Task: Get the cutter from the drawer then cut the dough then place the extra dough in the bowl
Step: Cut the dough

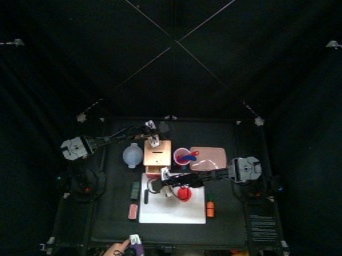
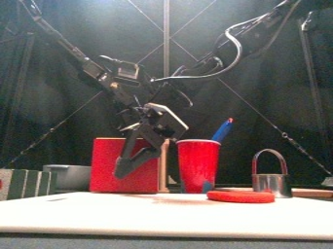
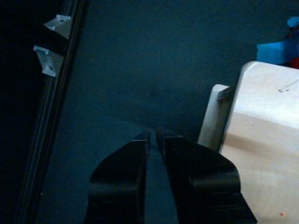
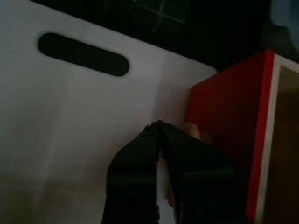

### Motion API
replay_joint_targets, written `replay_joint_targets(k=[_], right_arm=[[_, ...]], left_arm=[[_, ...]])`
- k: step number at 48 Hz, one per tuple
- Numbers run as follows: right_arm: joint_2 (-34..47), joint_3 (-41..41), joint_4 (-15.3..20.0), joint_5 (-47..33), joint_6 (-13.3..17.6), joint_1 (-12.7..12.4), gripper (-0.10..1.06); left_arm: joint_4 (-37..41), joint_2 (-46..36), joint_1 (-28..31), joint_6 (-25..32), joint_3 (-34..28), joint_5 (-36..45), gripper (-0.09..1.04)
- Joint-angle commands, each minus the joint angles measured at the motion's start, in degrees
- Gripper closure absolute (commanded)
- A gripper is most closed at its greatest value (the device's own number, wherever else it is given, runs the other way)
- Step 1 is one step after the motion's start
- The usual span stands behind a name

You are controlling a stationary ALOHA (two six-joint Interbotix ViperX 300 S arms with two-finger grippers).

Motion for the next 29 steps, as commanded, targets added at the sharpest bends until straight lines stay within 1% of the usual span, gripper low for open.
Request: replay_joint_targets(k=[1, 6, 29], right_arm=[[-1.05, -2.37, -1.49, 0.0, -0.18, -2.64, 0.73], [-0.97, -3.25, -1.85, 0.35, -0.26, -3.43, 0.73], [-1.67, -1.85, -2.11, 6.06, -0.26, -3.16, 0.73]], left_arm=[[0.0, -0.53, -0.09, 0.09, -1.05, -0.53, 0.35], [-0.09, -0.53, -0.09, 0.09, -1.23, -0.44, 0.35], [-0.53, -0.79, 0.0, -0.7, -0.88, -0.44, 0.35]])
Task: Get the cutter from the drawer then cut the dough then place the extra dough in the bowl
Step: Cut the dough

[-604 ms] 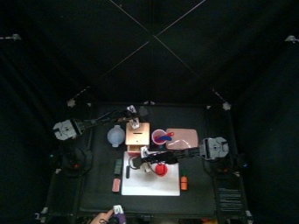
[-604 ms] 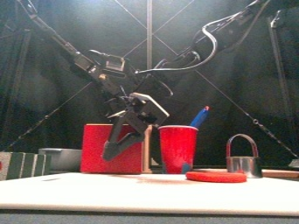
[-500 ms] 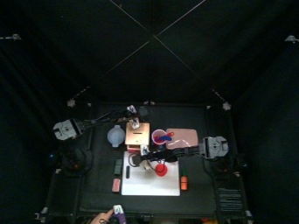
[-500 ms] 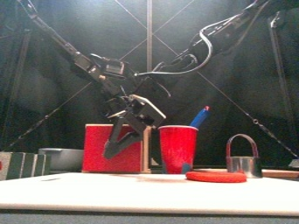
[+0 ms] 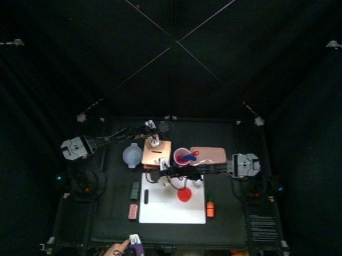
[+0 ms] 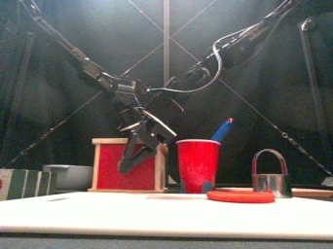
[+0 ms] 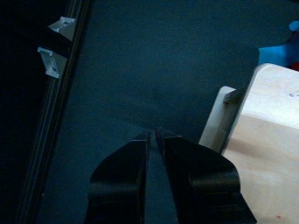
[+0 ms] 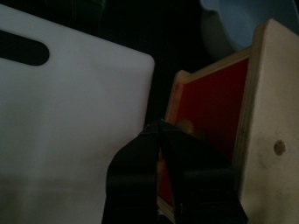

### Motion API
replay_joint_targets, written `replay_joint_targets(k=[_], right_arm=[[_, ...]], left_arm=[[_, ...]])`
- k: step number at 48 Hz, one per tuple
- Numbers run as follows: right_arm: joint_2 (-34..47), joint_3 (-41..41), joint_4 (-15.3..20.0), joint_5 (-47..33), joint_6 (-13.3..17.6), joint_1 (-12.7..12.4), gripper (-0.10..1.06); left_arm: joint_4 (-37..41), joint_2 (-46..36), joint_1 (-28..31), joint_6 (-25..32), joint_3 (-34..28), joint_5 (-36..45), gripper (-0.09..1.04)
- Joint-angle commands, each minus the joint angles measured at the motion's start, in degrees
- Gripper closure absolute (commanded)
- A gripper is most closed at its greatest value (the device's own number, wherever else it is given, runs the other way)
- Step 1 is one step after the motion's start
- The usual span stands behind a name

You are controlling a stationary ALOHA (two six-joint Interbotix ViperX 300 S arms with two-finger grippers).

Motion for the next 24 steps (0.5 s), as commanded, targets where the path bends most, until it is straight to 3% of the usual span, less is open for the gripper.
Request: replay_joint_targets(k=[1, 24], right_arm=[[-2.46, 0.0, -0.09, 1.32, 0.18, -0.44, 0.73], [-4.92, 2.72, -0.18, 2.81, 0.44, -0.7, 0.73]], left_arm=[[-0.35, -0.88, -0.09, -0.18, -0.88, -0.18, 0.35], [-1.32, -0.88, 0.0, -0.18, -0.7, -0.18, 0.35]])
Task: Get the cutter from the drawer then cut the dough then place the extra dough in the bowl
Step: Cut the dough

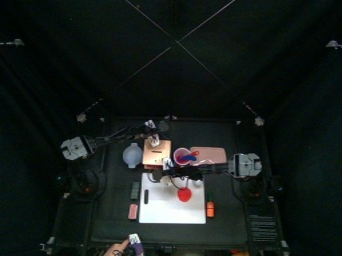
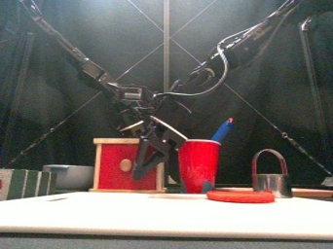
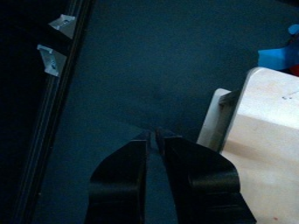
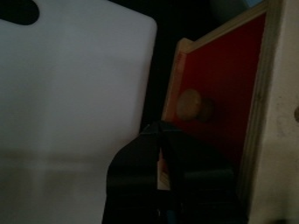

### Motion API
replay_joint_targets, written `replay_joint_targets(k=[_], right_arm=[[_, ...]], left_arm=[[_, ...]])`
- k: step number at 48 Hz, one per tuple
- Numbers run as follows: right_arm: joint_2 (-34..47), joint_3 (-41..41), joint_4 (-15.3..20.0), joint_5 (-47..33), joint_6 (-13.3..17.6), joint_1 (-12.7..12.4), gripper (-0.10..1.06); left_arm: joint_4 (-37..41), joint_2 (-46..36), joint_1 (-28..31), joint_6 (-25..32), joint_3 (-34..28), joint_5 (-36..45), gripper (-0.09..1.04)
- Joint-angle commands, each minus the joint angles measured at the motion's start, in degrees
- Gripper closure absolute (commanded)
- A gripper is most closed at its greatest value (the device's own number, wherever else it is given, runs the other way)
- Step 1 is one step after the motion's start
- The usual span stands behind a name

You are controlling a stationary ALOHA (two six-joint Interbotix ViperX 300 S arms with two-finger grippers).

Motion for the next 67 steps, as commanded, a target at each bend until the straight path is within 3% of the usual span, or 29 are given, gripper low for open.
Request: replay_joint_targets(k=[1, 30, 39, 49, 56, 67], right_arm=[[-3.52, 0.0, 0.09, 0.44, 0.09, -0.62, 0.73], [-6.86, 1.93, -0.26, 1.67, 0.53, -0.44, 0.73], [-9.14, 2.81, 0.44, 1.58, 0.7, 3.43, 0.73], [-15.56, 6.68, 5.71, 1.67, 0.79, 8.09, 0.73], [-21.45, 11.25, 9.23, 1.67, 0.88, 9.05, 0.73], [-29.88, 19.25, 14.24, 2.29, 0.97, 8.7, 0.72]], left_arm=[[-0.18, -0.97, -0.26, -0.09, -0.7, -0.26, 0.35], [-0.88, -3.25, 0.0, -0.18, -1.14, -2.55, 0.35], [-1.49, -5.54, 0.88, -0.18, -1.14, -7.29, 0.35], [-3.08, -8.88, 1.05, -0.09, -0.18, -11.25, 0.35], [-3.16, -10.72, 0.44, -0.09, 0.97, -14.15, 0.35], [-5.1, -13.01, -6.42, -0.09, 4.22, -22.06, 0.35]])
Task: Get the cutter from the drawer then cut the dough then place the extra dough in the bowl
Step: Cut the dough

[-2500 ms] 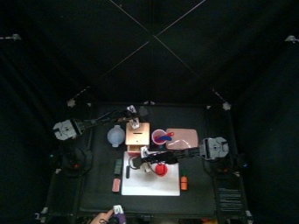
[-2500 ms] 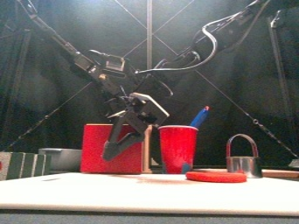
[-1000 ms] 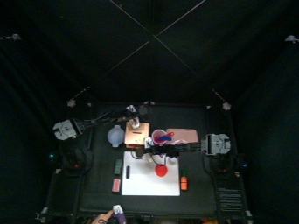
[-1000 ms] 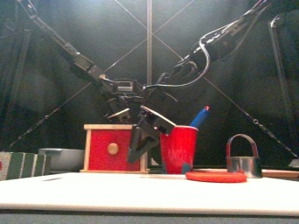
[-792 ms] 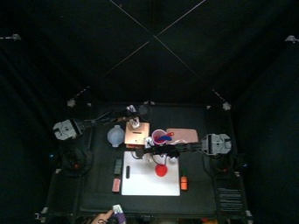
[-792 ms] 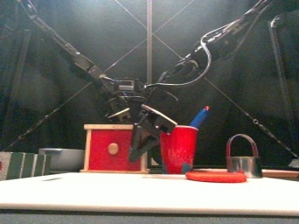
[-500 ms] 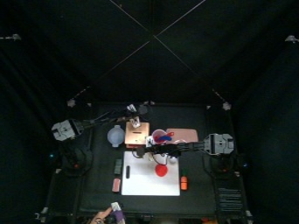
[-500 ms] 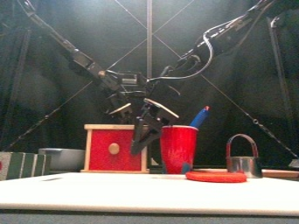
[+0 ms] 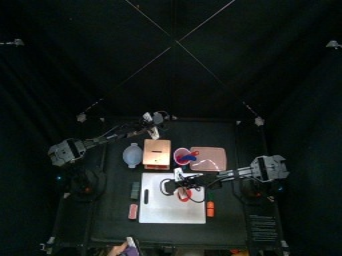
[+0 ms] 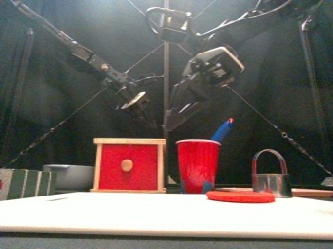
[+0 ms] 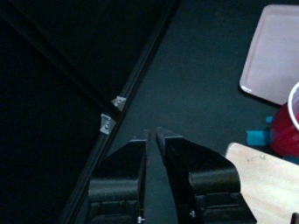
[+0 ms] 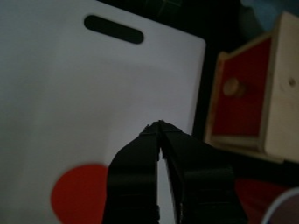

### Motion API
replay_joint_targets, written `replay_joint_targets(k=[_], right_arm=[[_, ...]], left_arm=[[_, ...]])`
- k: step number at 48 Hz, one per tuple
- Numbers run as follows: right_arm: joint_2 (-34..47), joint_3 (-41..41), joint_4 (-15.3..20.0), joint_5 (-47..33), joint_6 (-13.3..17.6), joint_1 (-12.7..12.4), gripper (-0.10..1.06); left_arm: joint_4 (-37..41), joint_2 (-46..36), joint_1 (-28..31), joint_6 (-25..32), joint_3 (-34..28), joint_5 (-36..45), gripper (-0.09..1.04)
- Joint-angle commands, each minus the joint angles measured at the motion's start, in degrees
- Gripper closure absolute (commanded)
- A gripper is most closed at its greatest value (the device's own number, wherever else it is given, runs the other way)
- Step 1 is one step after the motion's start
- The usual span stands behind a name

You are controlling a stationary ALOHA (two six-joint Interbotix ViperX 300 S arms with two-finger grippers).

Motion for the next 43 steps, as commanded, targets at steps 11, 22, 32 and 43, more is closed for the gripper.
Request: replay_joint_targets(k=[11, 22, 32, 43], right_arm=[[-11.16, 6.59, 5.1, 4.22, -0.35, -0.62, 0.71], [-15.82, 8.7, 5.89, 10.63, -0.35, -0.88, 0.71], [-18.19, 10.37, 5.98, 12.66, -0.53, -1.32, 0.71], [-19.69, 11.07, 6.5, 14.59, -0.88, -2.02, 0.69]], left_arm=[[-1.49, -2.64, -13.45, 0.26, 4.83, -18.63, 0.35], [-2.29, -2.72, -20.74, 0.26, 11.6, -35.68, 0.34], [-6.77, -2.72, -25.84, 0.35, 16.26, -46.05, 0.34], [-10.37, -2.64, -29.09, 0.26, 18.37, -49.75, 0.34]])
